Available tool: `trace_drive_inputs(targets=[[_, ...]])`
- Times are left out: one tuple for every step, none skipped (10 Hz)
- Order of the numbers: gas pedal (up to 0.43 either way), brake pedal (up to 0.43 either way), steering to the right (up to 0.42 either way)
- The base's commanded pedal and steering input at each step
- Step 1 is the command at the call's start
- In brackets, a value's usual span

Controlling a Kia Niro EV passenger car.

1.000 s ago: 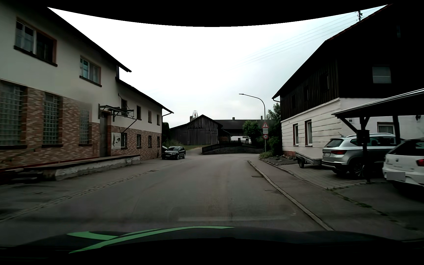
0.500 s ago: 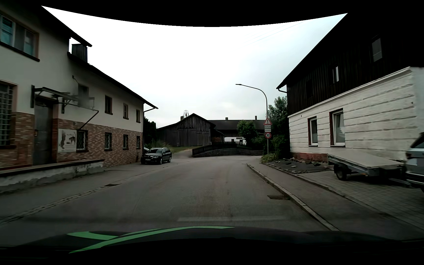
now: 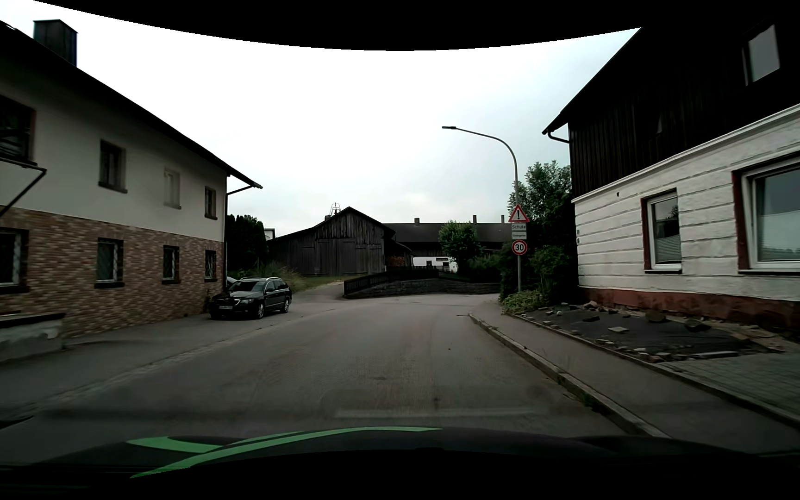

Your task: Follow the waypoints while adhering to traffic rules and regulations

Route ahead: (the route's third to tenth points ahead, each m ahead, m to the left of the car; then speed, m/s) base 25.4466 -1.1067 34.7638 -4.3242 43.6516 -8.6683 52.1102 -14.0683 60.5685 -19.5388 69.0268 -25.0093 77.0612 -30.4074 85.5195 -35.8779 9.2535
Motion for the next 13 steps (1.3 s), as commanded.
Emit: trace_drive_inputs(targets=[[0.000,0.000,0.024],[0.000,0.000,0.023],[0.000,0.000,0.023],[0.000,0.000,0.023],[0.000,0.000,0.023],[0.000,0.000,0.023],[0.000,0.000,0.023],[0.000,0.000,0.023],[0.000,0.000,0.023],[0.000,0.000,0.023],[0.000,0.000,0.025],[0.000,0.000,0.030],[0.000,0.000,0.036]])
